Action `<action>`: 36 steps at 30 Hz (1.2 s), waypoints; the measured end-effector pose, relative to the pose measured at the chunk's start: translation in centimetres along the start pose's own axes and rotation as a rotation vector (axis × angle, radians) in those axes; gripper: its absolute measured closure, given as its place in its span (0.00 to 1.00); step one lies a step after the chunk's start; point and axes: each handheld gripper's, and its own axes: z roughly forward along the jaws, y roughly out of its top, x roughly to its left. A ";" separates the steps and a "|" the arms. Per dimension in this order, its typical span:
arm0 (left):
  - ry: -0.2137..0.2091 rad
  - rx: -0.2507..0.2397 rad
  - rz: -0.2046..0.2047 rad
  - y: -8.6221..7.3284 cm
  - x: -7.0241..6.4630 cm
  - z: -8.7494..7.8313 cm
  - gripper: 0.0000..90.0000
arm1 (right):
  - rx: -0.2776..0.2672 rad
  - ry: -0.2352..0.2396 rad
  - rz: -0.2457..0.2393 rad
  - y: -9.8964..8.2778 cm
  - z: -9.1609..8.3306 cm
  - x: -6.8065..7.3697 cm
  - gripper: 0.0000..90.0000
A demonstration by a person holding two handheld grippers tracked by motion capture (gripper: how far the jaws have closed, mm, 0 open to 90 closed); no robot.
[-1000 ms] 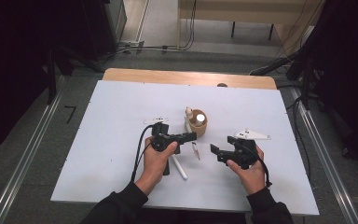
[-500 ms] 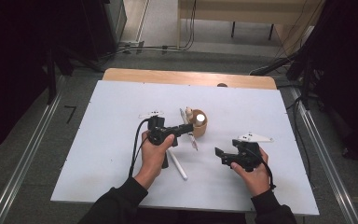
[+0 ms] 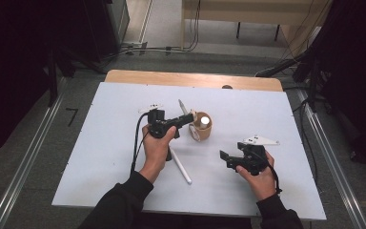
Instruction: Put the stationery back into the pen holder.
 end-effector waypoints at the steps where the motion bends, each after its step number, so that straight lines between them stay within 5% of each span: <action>1: 0.001 -0.002 -0.002 0.1 0.0 0.0 0.89 | 0.001 0.001 0.000 0.0 0.0 0.0 0.19; 20: 0.049 -0.051 0.006 2.0 0.3 0.9 0.89 | 0.001 0.009 0.005 0.0 0.0 0.0 0.19; 36: 0.119 -0.077 0.109 1.2 0.2 2.3 0.89 | 0.001 0.020 0.007 0.0 0.0 -0.1 0.19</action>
